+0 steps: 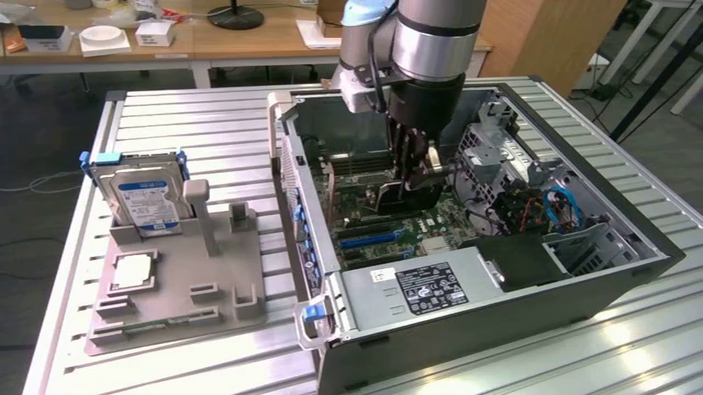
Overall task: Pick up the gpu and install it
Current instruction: 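Insert the gpu into the slot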
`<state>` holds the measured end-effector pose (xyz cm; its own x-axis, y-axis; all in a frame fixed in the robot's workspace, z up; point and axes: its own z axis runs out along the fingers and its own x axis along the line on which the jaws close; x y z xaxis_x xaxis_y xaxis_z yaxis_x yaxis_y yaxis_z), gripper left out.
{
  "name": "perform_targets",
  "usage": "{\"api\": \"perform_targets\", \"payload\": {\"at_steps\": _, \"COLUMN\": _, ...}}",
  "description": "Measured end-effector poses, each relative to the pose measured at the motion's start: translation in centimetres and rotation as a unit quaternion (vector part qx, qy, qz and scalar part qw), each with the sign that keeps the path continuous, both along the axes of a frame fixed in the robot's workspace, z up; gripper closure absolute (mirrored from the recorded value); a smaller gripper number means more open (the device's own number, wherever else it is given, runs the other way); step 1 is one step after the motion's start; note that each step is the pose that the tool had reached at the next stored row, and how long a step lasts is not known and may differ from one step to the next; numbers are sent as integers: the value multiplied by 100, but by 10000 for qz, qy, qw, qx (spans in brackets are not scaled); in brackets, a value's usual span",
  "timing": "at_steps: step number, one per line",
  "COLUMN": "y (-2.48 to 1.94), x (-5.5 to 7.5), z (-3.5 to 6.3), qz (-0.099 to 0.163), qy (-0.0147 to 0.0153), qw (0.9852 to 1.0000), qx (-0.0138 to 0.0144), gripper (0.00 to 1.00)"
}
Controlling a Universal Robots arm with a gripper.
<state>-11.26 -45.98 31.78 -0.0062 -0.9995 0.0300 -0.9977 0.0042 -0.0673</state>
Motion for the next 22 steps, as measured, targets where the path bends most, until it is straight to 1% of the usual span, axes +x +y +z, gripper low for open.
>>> {"api": "perform_targets", "payload": {"at_steps": 3, "y": 1, "x": -3, "z": -50, "qz": -2, "qy": -1, "qw": 10000, "qx": -15, "gripper": 74}}
{"api": "perform_targets", "payload": {"at_steps": 5, "y": 1, "x": -3, "z": -64, "qz": -2, "qy": -5, "qw": 10000, "qx": -28, "gripper": 74}}
{"api": "perform_targets", "payload": {"at_steps": 6, "y": 0, "x": -3, "z": -63, "qz": -2, "qy": -4, "qw": 10000, "qx": -29, "gripper": 74}}
{"api": "perform_targets", "payload": {"at_steps": 7, "y": 0, "x": -3, "z": -63, "qz": -2, "qy": -4, "qw": 10000, "qx": -29, "gripper": 74}}
{"api": "perform_targets", "payload": {"at_steps": 8, "y": -4, "x": -3, "z": -64, "qz": -2, "qy": 30, "qw": 10000, "qx": -28, "gripper": 74}}
{"api": "perform_targets", "payload": {"at_steps": 12, "y": -4, "x": -3, "z": -64, "qz": -2, "qy": 30, "qw": 10000, "qx": -28, "gripper": 74}}
{"api": "perform_targets", "payload": {"at_steps": 17, "y": -4, "x": -3, "z": -69, "qz": -2, "qy": 30, "qw": 10000, "qx": -20, "gripper": 74}}
{"api": "perform_targets", "payload": {"at_steps": 20, "y": -4, "x": -3, "z": -83, "qz": -2, "qy": 28, "qw": 10000, "qx": -20, "gripper": 74}}
{"api": "perform_targets", "payload": {"at_steps": 22, "y": -4, "x": -2, "z": -101, "qz": -1, "qy": 22, "qw": 10000, "qx": -20, "gripper": 74}}
